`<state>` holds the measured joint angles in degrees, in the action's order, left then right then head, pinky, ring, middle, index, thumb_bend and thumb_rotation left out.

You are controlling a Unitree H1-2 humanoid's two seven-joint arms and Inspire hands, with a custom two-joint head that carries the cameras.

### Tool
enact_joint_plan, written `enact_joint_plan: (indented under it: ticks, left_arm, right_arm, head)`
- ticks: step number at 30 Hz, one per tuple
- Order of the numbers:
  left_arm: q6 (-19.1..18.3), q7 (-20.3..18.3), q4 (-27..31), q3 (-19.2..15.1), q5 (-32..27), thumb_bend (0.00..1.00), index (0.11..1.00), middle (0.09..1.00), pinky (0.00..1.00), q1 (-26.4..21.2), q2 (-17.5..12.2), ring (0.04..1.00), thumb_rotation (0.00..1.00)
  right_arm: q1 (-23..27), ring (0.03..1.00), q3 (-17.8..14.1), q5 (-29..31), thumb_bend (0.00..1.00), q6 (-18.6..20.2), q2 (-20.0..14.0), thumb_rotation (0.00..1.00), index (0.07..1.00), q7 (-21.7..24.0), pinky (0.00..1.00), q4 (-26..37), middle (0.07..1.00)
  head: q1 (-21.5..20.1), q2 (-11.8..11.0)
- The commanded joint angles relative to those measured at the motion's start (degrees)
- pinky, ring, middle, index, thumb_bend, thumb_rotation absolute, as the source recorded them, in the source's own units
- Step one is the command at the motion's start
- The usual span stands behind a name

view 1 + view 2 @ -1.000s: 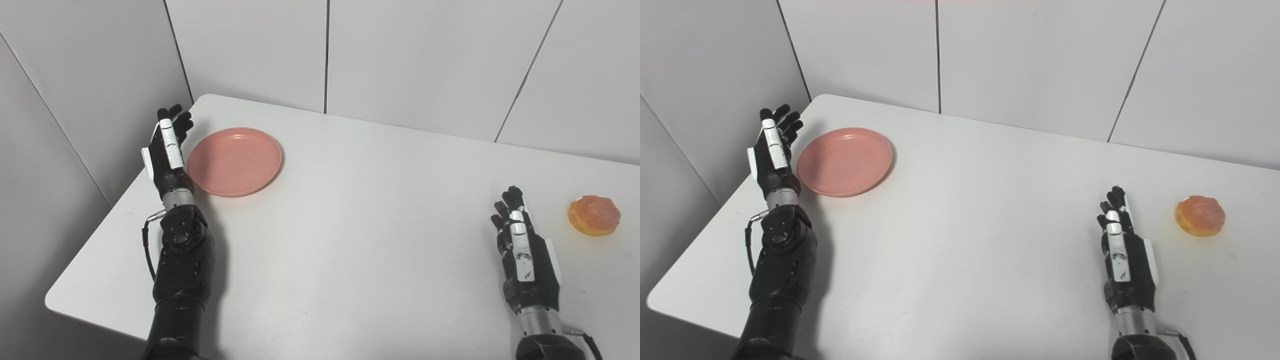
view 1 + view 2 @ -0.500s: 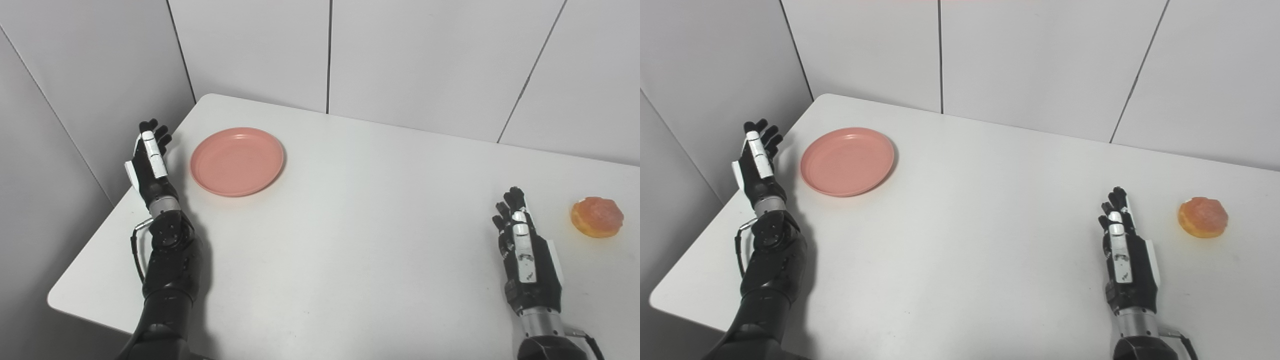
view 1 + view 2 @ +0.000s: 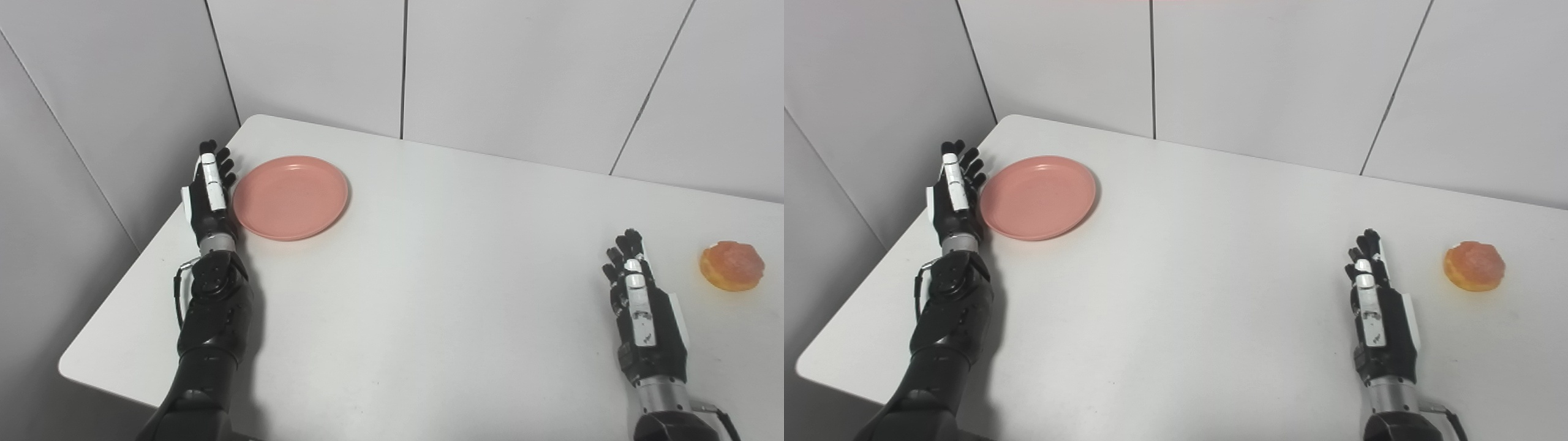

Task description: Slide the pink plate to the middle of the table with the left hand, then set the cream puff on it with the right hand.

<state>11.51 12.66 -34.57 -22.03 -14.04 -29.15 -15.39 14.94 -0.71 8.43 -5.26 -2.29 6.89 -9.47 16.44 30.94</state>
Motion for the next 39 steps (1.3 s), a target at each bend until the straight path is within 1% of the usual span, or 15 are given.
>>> enact_joint_plan:
  ticks: [1, 3, 6, 10, 12, 16, 20, 24, 25, 27, 31, 33, 34, 37, 39]
  left_arm:
    - [-0.9, -0.9, 1.3, 0.8, 0.4, 0.77, 0.863, 0.859, 0.87, -0.1, 0.0, 0.874, 1.00]
    - [-2.0, -0.7, 2.3, 1.1, 0.3, 0.77, 0.854, 0.858, 0.86, 0.0, 0.4, 0.868, 1.00]
    - [-3.8, -0.1, 3.8, 1.8, 0.7, 0.78, 0.840, 0.857, 0.84, 0.2, 0.9, 0.860, 1.00]
    - [-6.7, -1.5, 6.3, 2.8, 0.2, 0.81, 0.821, 0.824, 0.84, 0.9, 1.5, 0.840, 1.00]
    - [-7.7, -2.5, 7.5, 3.2, -0.3, 0.80, 0.829, 0.832, 0.85, 1.4, 1.8, 0.848, 1.00]
    - [-10.8, -3.1, 10.4, 2.9, -1.9, 0.76, 0.828, 0.833, 0.86, 1.8, 3.4, 0.851, 1.00]
    - [-12.3, -3.6, 11.9, 3.8, -1.7, 0.75, 0.832, 0.834, 0.86, 2.1, 4.4, 0.849, 1.00]
    - [-13.4, -4.3, 13.5, 5.1, -1.7, 0.74, 0.824, 0.827, 0.85, 2.5, 5.4, 0.846, 1.00]
    - [-13.9, -4.6, 14.1, 5.5, -1.8, 0.74, 0.826, 0.830, 0.86, 2.7, 5.6, 0.850, 1.00]
    - [-14.6, -5.3, 15.3, 6.4, -1.8, 0.74, 0.835, 0.837, 0.87, 3.1, 6.1, 0.858, 1.00]
    - [-15.1, -6.6, 16.9, 8.0, -1.2, 0.73, 0.850, 0.853, 0.89, 4.0, 6.6, 0.875, 1.00]
    - [-15.0, -6.7, 17.3, 8.9, -0.6, 0.74, 0.849, 0.855, 0.89, 4.3, 6.8, 0.878, 1.00]
    - [-14.9, -6.7, 17.5, 9.3, -0.3, 0.74, 0.847, 0.851, 0.88, 4.4, 6.9, 0.871, 1.00]
    - [-15.2, -6.5, 18.3, 9.7, -0.1, 0.74, 0.841, 0.845, 0.86, 4.7, 7.6, 0.860, 1.00]
    - [-15.5, -7.1, 18.9, 9.9, -0.5, 0.73, 0.842, 0.848, 0.88, 5.0, 8.1, 0.867, 1.00]
  right_arm:
    - [-2.1, 1.000, -0.3, 0.3, 0.56, -0.9, 0.0, 0.86, 0.998, 0.2, 1.00, -1.7, 1.000]
    - [-2.1, 1.000, -0.4, 0.2, 0.55, -1.2, 0.1, 0.86, 1.000, 0.1, 1.00, -1.8, 1.000]
    - [-2.1, 1.000, -0.3, -0.4, 0.54, -1.6, 0.2, 0.87, 0.993, -0.2, 1.00, -1.7, 1.000]
    - [-2.1, 1.000, -0.5, 0.0, 0.54, -1.2, 0.2, 0.87, 0.989, -0.3, 1.00, -1.5, 1.000]
    - [-2.0, 1.000, -0.6, 0.0, 0.53, -1.3, 0.2, 0.87, 0.992, -0.2, 1.00, -1.8, 1.000]
    - [-1.9, 1.000, -0.5, 0.1, 0.54, -1.6, 0.0, 0.87, 0.998, 0.2, 1.00, -2.1, 1.000]
    - [-1.9, 1.000, -0.6, 0.1, 0.51, -1.7, 0.2, 0.87, 0.997, 0.1, 1.00, -1.8, 1.000]
    - [-1.8, 1.000, -0.5, -0.2, 0.53, -1.7, 0.2, 0.86, 0.992, 0.0, 1.00, -2.1, 1.000]
    - [-1.7, 1.000, -0.4, -0.5, 0.53, -1.5, 0.2, 0.88, 0.992, -0.1, 1.00, -2.1, 1.000]
    - [-1.7, 1.000, -0.3, -0.6, 0.53, -1.1, 0.4, 0.88, 0.992, -0.3, 1.00, -1.9, 1.000]
    - [-1.6, 1.000, -0.2, -0.5, 0.53, -1.3, 0.7, 0.88, 1.000, -0.2, 1.00, -2.0, 1.000]
    - [-1.7, 1.000, -0.3, -0.2, 0.52, -1.1, 0.8, 0.87, 0.997, -0.2, 1.00, -1.7, 1.000]
    - [-1.8, 1.000, -0.4, -0.1, 0.53, -0.9, 0.9, 0.86, 0.993, -0.3, 1.00, -1.5, 1.000]
    - [-1.8, 0.997, -0.3, -0.9, 0.53, -1.5, 0.8, 0.86, 0.987, -0.6, 1.00, -1.2, 0.999]
    - [-2.0, 0.991, -0.1, -2.2, 0.54, -1.4, 0.6, 0.86, 0.981, -1.3, 1.00, -0.9, 0.994]
  head:
    - [0.0, 0.0]
    - [0.0, 0.1]
    - [0.0, 0.1]
    - [0.0, 0.2]
    - [0.0, 0.2]
    - [-0.2, 0.2]
    - [-0.5, 0.4]
    - [-1.1, 0.4]
    - [-1.5, 0.5]
    - [-1.5, 0.5]
    - [-2.6, 0.7]
    - [-2.9, 0.7]
    - [-2.9, 0.7]
    - [-3.9, 1.1]
    - [-4.3, 1.2]
